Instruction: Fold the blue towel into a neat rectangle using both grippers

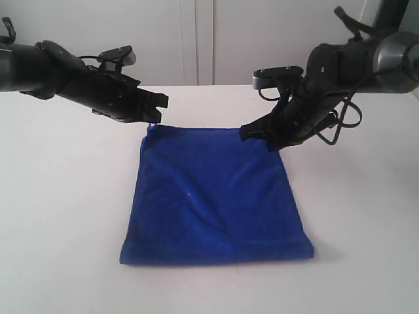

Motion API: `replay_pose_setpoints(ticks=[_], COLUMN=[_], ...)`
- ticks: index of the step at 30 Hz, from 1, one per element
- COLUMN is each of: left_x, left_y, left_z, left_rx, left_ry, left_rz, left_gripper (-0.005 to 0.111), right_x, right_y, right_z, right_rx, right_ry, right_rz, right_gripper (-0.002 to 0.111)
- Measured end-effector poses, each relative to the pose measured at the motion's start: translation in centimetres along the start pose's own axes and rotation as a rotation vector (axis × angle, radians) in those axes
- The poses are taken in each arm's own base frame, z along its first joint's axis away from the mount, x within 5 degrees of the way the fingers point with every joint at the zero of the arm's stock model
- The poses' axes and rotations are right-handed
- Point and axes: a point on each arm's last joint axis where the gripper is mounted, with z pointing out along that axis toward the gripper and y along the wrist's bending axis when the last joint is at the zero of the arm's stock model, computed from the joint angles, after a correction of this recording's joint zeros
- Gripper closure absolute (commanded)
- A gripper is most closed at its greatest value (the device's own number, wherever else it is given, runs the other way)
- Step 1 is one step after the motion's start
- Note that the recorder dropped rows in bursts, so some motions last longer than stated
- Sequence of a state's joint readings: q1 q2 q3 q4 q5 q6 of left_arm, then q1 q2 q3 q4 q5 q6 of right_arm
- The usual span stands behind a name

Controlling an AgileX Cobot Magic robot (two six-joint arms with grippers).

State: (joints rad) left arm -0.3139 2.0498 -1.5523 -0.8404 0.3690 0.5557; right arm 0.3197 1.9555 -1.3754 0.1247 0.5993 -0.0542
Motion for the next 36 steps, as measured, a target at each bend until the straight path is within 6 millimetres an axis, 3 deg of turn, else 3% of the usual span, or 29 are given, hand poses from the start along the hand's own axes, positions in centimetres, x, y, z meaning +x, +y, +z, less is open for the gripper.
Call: replay_pose_setpoints(ticks=[6, 9, 13, 16, 18, 29, 36], left_x=[0.9, 1.9, 4.2, 6.3, 7.5, 9.3, 10.4], left_y=[-1.5, -2.3, -5.0, -6.0, -6.3, -5.8, -5.1], left_z=[-2.4, -3.6, -3.5, -2.7, -2.3, -1.5, -0.6], left_rx=[0.040, 0.012, 0.014, -0.043, -0.099, -0.161, -0.171], left_ry=[0.191, 0.345, 0.494, 0.583, 0.624, 0.616, 0.640], left_rz=[0.025, 0.056, 0.110, 0.140, 0.153, 0.131, 0.120], left_gripper=[0.107, 0.107, 0.107, 0.107, 0.107, 0.107, 0.107], right_x=[1.7, 3.8, 6.5, 7.4, 7.6, 7.2, 6.8], right_y=[0.1, 0.2, 0.3, 0.4, 0.5, 0.5, 0.3], right_z=[-2.0, -2.8, -3.0, -2.6, -2.4, 0.3, 0.5], right_rx=[-0.005, -0.012, -0.041, -0.052, -0.074, -0.089, -0.078], right_ry=[0.067, 0.101, 0.141, 0.136, 0.112, 0.039, -0.002], right_rz=[-0.009, 0.006, 0.020, 0.028, 0.028, 0.045, 0.046], right_gripper=[0.108, 0.108, 0.108, 0.108, 0.108, 0.108, 0.108])
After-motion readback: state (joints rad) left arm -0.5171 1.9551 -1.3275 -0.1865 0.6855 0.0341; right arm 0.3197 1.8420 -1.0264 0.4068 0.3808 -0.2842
